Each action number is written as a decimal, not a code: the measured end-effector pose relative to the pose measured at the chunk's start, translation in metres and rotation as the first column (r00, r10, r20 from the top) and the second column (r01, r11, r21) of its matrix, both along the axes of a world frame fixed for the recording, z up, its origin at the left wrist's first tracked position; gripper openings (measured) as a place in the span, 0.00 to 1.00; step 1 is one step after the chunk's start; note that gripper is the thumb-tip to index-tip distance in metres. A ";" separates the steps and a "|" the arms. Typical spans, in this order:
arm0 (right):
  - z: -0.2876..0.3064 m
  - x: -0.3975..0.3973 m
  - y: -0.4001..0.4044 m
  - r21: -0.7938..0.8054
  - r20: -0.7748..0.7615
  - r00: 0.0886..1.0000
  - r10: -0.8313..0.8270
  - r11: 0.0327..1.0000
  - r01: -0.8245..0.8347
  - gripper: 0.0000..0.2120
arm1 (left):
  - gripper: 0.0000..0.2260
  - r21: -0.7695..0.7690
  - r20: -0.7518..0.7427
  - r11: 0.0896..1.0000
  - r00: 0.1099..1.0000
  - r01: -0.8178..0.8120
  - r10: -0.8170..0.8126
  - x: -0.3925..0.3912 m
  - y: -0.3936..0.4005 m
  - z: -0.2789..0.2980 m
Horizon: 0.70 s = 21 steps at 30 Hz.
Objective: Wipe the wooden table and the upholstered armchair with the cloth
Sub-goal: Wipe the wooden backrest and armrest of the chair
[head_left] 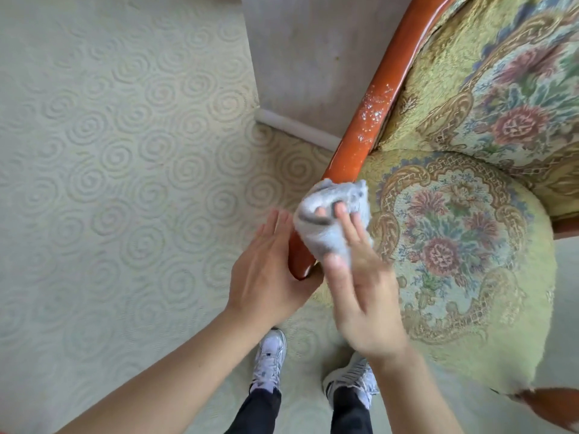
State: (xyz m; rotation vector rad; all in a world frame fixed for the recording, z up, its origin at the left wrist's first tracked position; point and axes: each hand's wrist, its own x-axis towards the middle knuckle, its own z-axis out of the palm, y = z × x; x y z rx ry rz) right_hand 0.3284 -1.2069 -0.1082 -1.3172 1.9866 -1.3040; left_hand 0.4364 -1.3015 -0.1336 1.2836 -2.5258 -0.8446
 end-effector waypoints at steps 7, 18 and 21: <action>-0.003 -0.039 -0.032 -0.033 -0.329 0.943 0.051 0.997 -0.065 0.24 | 0.31 -0.026 0.037 0.999 0.999 0.037 -0.036 -0.001 -0.004 0.002; 0.000 -0.020 0.002 0.016 -0.274 0.938 0.212 0.976 -0.216 0.19 | 0.29 -0.056 -0.041 0.998 0.998 0.040 -0.043 0.003 -0.002 0.003; -0.007 -0.017 0.005 -0.014 -0.371 0.891 0.262 0.958 -0.288 0.22 | 0.32 -0.074 -0.096 0.996 0.994 0.050 -0.057 0.003 0.000 0.006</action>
